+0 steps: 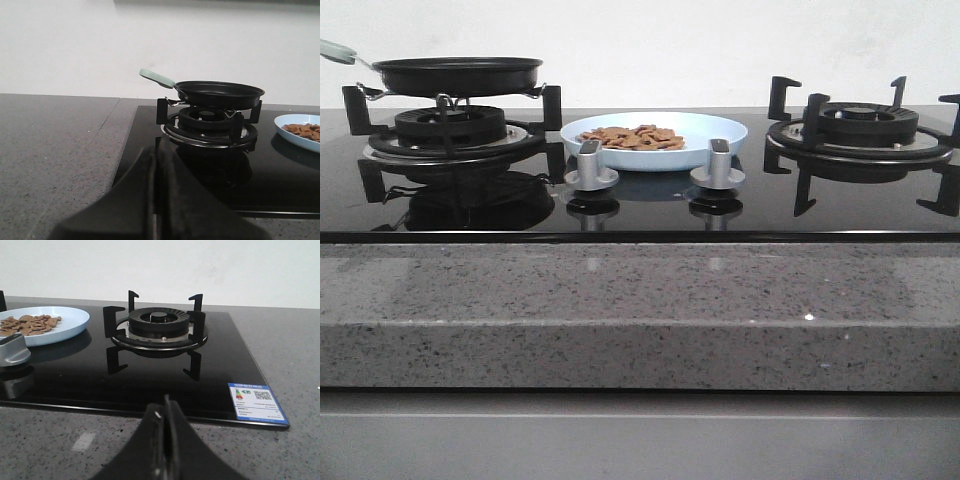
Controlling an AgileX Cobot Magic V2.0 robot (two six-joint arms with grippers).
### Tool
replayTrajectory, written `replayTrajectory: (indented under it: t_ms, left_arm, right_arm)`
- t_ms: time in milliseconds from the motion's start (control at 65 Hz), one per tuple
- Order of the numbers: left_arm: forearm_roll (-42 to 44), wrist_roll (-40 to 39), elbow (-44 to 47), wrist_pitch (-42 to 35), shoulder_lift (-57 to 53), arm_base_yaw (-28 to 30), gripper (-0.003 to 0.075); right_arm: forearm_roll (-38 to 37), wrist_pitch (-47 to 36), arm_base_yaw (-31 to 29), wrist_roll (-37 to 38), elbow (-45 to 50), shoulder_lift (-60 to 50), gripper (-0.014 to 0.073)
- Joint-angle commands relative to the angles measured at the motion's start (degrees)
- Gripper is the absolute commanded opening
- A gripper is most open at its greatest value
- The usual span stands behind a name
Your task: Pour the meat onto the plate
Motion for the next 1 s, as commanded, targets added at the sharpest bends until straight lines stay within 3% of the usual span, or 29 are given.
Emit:
replayTrajectory:
  t_ms: [0, 108, 985]
  left_arm:
    - [-0.44, 0.00, 0.45, -4.85, -0.87, -0.51, -0.0020]
    - [-0.44, 0.00, 0.45, -4.85, -0.87, -0.51, -0.0020]
    - [-0.44, 0.00, 0.45, -4.85, -0.87, -0.51, -0.0020]
  right_arm:
    - [-3.73, -5.35, -0.26, 3.36, -0.28, -0.97, -0.0115]
    - [-11.59, -5.68, -0.26, 10.44, -0.23, -0.97, -0.0115]
    - [-10.33, -9.13, -1.71, 10.89, -0.23, -0.96, -0.0115]
